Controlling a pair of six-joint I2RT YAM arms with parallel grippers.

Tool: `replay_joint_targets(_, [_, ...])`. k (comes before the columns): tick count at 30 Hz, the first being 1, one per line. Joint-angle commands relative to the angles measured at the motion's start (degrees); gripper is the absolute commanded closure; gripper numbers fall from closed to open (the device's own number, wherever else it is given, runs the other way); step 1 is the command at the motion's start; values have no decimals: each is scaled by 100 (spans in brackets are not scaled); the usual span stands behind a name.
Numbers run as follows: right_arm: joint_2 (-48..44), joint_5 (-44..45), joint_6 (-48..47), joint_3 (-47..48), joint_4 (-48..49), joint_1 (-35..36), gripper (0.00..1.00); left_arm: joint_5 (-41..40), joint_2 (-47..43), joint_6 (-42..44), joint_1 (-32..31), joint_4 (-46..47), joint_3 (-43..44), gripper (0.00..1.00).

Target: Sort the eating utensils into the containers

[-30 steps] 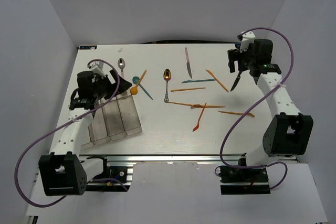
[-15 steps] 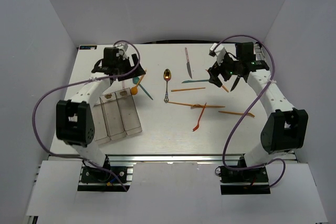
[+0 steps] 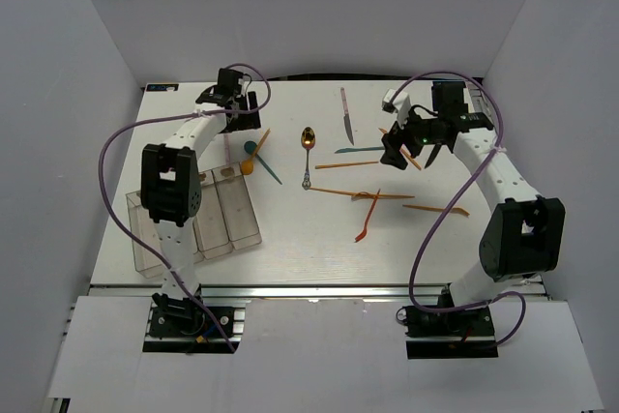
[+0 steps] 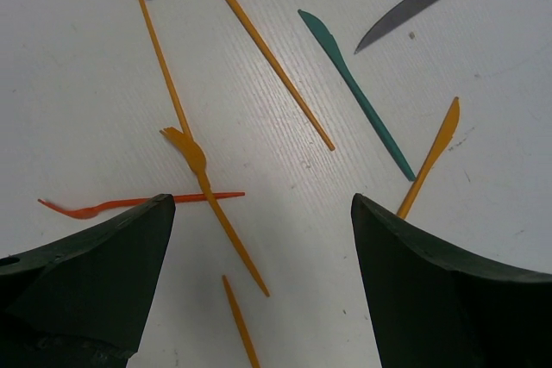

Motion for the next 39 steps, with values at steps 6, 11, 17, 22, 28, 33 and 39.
replay_joint_targets(6, [64, -508, -204, -79, -160, -97, 11, -145, 339, -167, 480, -293, 469, 24])
replay_joint_targets(11, [170, -781, -274, 27, -301, -264, 11, 83, 673, -246, 648, -311, 601, 29])
replay_joint_targets(17, [266, -834, -178, 185, -389, -343, 11, 207, 998, -317, 648, -311, 584, 34])
replay_joint_targets(22, [223, -843, -169, 220, -424, -370, 11, 84, 1113, -352, 665, -311, 584, 46])
replay_joint_targets(28, [135, -869, -116, 176, -424, -423, 11, -4, 1025, -387, 762, -302, 566, 75])
replay_joint_targets(33, [47, -887, -107, 63, -406, -431, 11, -13, 832, -413, 832, -311, 715, 89])
replay_joint_targets(39, [-23, -966, -99, -34, -380, -431, 11, 101, 253, -518, 964, -293, 839, 99])
